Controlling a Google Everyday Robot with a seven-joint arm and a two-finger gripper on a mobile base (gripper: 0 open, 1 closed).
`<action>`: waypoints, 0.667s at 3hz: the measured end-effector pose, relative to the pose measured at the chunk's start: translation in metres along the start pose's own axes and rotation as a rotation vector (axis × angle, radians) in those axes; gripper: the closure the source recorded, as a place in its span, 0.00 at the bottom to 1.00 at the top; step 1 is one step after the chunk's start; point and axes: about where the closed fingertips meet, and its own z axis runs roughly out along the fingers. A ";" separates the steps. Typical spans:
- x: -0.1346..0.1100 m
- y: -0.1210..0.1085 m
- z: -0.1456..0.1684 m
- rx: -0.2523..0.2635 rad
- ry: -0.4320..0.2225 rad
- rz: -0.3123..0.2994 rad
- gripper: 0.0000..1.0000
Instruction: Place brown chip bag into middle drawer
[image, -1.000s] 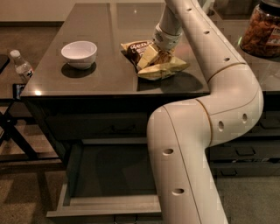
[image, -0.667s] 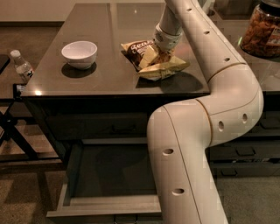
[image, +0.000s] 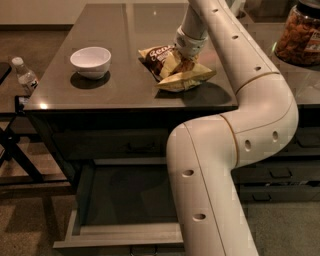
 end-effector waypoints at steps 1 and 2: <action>-0.017 0.005 -0.019 0.015 -0.064 -0.055 1.00; -0.029 0.015 -0.044 0.011 -0.129 -0.117 1.00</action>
Offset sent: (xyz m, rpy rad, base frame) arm -0.0426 0.0266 0.0795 0.0918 -0.1826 0.1815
